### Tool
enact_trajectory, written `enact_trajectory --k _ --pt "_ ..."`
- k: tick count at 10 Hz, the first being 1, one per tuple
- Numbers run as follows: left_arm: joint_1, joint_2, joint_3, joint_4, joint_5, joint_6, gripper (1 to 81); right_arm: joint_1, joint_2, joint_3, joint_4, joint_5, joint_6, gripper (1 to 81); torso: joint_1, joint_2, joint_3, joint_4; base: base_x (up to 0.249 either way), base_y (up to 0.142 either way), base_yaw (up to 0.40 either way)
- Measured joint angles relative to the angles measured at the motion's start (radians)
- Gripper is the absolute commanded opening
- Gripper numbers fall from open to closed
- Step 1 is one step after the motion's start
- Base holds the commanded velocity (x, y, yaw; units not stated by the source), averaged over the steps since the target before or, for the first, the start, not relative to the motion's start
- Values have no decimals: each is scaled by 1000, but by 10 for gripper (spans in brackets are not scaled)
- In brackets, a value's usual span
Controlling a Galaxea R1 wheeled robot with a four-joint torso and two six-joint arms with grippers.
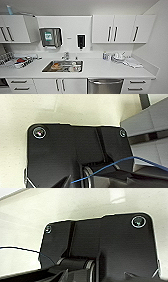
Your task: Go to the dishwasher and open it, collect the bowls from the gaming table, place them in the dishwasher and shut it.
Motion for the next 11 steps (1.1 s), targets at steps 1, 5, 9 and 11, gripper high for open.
enact_trajectory --k 1,5,9,11 --pt "0 0 0 0 0 0 811 0 3 0 0 0 0 811 0 0 0 0 100 0 0" --pt "0 0 0 -3 0 0 811 0 2 -7 -1 1 -1 811 0 0 0 0 100 0 0" --pt "0 0 -1 -5 0 0 811 0 8 -7 -1 1 -1 811 0 0 0 0 100 0 0" --pt "0 0 -1 -6 0 0 811 0 8 -7 -1 1 -1 811 0 0 0 0 100 0 0"
